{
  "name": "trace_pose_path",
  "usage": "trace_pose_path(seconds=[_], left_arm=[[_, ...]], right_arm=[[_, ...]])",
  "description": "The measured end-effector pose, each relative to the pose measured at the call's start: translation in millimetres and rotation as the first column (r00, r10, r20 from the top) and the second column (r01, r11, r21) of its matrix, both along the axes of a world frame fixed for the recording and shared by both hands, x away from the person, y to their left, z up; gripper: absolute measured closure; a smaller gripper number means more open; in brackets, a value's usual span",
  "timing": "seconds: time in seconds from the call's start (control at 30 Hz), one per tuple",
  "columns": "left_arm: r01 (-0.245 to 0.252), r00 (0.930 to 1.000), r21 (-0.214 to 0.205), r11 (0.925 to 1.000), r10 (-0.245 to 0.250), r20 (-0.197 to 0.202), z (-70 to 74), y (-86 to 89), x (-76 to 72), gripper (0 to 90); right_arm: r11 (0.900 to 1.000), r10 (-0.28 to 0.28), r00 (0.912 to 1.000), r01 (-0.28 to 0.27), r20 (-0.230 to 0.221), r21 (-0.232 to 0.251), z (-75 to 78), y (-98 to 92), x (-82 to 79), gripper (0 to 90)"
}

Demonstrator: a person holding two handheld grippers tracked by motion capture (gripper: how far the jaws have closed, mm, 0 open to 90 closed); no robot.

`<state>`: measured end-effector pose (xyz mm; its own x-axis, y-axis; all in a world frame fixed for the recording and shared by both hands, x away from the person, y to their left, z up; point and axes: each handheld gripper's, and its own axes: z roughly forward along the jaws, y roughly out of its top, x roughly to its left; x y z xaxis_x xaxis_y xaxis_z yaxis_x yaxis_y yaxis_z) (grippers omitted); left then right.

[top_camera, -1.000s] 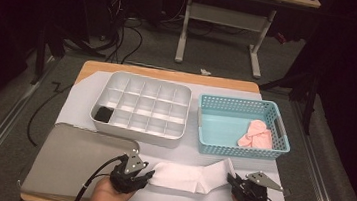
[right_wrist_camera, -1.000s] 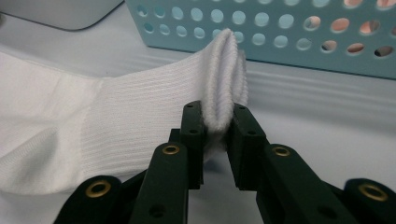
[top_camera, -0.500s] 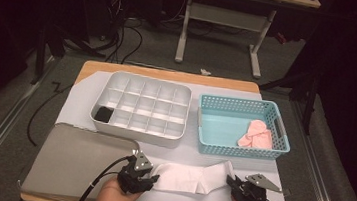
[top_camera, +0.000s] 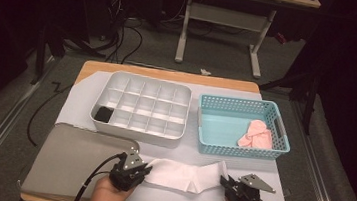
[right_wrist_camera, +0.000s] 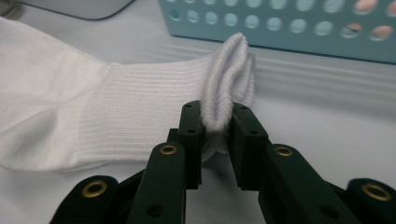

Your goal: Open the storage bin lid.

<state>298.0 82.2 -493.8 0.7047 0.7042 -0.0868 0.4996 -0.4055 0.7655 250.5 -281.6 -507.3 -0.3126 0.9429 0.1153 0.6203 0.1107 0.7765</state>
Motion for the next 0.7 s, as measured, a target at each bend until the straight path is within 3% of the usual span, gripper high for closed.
trace_pose_path(seconds=[0.17,0.2,0.23,0.57,0.67,0.7], left_arm=[[-0.044,0.999,-0.014,0.9989,0.044,0.008,-1.4,15.2,1.1,82.4],[-0.09,0.9959,-0.071,0.9934,0.089,-0.016,-3.0,19.2,-1.0,82.4],[-0.1,0.9949,-0.076,0.992,0.1,-0.014,-3.2,22.6,-0.6,82.4],[-0.13,0.9914,-0.04,0.9907,0.13,0.011,1.7,49.7,5.4,82.3],[-0.136,0.9906,-0.033,0.9901,0.137,0.007,4.2,52.2,5.0,82.3],[-0.137,0.9905,-0.033,0.9901,0.137,0.014,6.6,52.2,3.9,82.1]], right_arm=[[0.9993,0.038,0.9993,-0.038,0.005,0.0,-0.4,14.9,0.8,75.6],[0.9986,0.052,0.9986,-0.052,0.001,0.003,-0.8,22.0,0.9,75.4],[0.9982,0.06,0.9982,-0.06,0.0,0.005,-1.3,25.2,1.2,75.3],[0.993,0.118,0.993,-0.117,-0.011,0.014,-1.9,44.6,3.4,71.0],[0.9938,0.11,0.9939,-0.11,0.008,0.009,1.3,44.9,3.1,64.1],[0.9957,0.092,0.9949,-0.092,0.04,-0.003,5.7,42.7,2.1,59.9]])
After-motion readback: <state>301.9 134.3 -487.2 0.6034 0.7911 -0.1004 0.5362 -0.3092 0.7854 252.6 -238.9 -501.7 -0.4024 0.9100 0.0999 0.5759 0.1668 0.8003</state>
